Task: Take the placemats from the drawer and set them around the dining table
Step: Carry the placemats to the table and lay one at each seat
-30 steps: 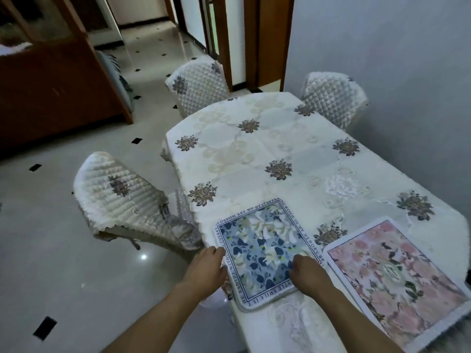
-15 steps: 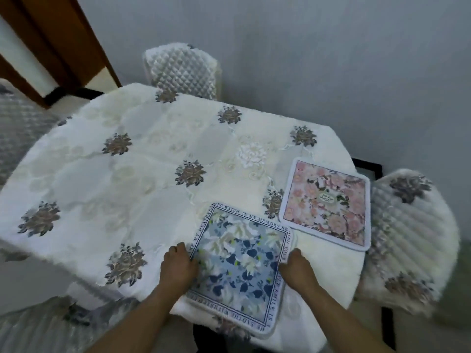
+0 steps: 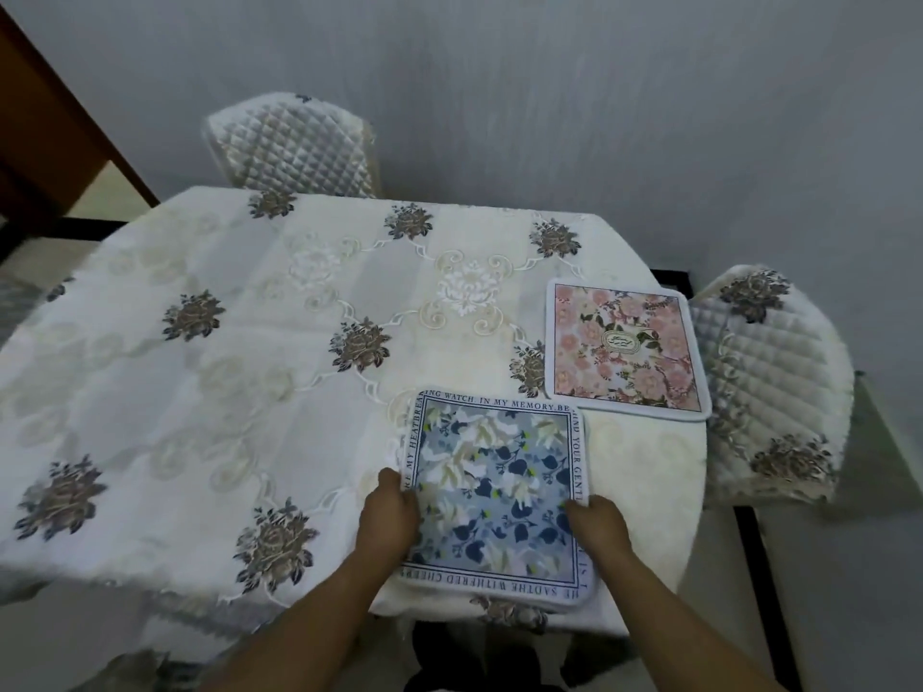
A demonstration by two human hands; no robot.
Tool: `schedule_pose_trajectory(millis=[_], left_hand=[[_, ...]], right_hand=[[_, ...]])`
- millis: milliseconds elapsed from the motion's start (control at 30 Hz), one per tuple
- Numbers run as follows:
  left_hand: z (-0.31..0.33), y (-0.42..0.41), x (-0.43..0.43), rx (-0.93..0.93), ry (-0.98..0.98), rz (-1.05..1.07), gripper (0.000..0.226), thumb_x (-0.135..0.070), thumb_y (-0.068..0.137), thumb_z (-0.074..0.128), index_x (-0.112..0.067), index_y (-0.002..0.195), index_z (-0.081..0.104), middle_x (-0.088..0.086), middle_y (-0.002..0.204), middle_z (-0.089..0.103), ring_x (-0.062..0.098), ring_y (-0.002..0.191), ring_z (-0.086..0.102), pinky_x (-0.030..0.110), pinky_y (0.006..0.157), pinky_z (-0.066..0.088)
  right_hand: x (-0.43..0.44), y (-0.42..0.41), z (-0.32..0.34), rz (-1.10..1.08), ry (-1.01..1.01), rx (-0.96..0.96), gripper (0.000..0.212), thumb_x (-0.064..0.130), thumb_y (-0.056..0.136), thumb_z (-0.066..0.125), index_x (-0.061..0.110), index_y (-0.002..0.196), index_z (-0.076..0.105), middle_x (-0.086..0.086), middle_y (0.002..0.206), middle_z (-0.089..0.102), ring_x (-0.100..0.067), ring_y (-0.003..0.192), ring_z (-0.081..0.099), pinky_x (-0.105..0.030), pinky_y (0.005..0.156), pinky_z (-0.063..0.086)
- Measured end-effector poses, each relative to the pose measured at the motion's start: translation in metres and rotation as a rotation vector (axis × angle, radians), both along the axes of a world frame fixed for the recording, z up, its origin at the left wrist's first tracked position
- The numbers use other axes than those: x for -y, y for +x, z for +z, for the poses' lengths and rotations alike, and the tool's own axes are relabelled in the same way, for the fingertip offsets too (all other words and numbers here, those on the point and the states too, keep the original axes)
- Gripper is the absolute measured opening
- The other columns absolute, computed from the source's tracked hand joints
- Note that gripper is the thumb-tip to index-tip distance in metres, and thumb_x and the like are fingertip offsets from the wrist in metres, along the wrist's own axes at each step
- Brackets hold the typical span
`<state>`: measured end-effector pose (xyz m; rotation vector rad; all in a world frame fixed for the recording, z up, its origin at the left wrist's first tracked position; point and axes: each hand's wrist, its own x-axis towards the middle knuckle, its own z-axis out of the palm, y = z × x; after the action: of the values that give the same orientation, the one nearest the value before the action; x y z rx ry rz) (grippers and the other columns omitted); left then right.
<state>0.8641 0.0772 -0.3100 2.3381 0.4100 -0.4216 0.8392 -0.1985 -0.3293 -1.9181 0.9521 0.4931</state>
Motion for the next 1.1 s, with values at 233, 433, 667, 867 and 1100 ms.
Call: schedule_pose_trajectory(millis=[233,433,667,867,1100], left_hand=[[0.053,-0.032,-0.006,0.166,-0.058,0.035,0.012,-0.016,0.102,0.043,-0.007,0.096,0.04,0.005,0.065,0.046,0.015,0.049,0.041,0.016,0.039,0.03],[0.09,-0.079,-0.062,0.273,0.061,0.268,0.01,-0.019,0.101,0.048,-0.01,0.097,0.047,0.015,0.082,0.058,0.018,0.058,0.05,0.022,0.044,0.034],[0.119,-0.139,-0.147,0.317,0.079,0.426,0.01,-0.021,0.1,0.05,-0.013,0.094,0.05,0.01,0.08,0.06,0.027,0.068,0.058,0.031,0.051,0.038],[0.123,-0.174,-0.245,0.353,0.044,0.492,0.012,-0.019,0.096,0.055,-0.01,0.089,0.054,0.012,0.079,0.063,0.026,0.07,0.059,0.031,0.055,0.04],[0.113,-0.189,-0.373,0.359,-0.045,0.419,0.015,-0.021,0.096,0.056,-0.009,0.088,0.053,0.007,0.079,0.061,0.019,0.066,0.055,0.03,0.057,0.039]], right_hand=[[-0.029,-0.012,0.039,0.089,0.002,0.313,0.016,0.023,0.1,0.047,0.014,0.087,0.048,-0.006,0.082,0.05,-0.026,0.079,0.05,-0.034,0.072,0.039],[-0.075,-0.019,0.065,0.304,0.086,0.459,0.031,0.02,0.1,0.048,0.019,0.07,0.041,-0.004,0.064,0.042,-0.026,0.06,0.043,-0.032,0.052,0.027],[-0.155,-0.036,0.086,0.458,0.118,0.522,0.021,0.026,0.094,0.055,0.007,0.085,0.057,-0.012,0.075,0.064,-0.027,0.068,0.063,-0.039,0.059,0.051],[-0.243,-0.062,0.111,0.489,0.098,0.59,0.034,0.021,0.093,0.056,0.014,0.063,0.04,-0.003,0.058,0.046,-0.016,0.052,0.041,-0.03,0.048,0.029],[-0.361,-0.102,0.112,0.447,-0.055,0.61,0.032,0.023,0.093,0.053,0.014,0.064,0.04,-0.005,0.058,0.043,-0.018,0.052,0.037,-0.032,0.05,0.027]])
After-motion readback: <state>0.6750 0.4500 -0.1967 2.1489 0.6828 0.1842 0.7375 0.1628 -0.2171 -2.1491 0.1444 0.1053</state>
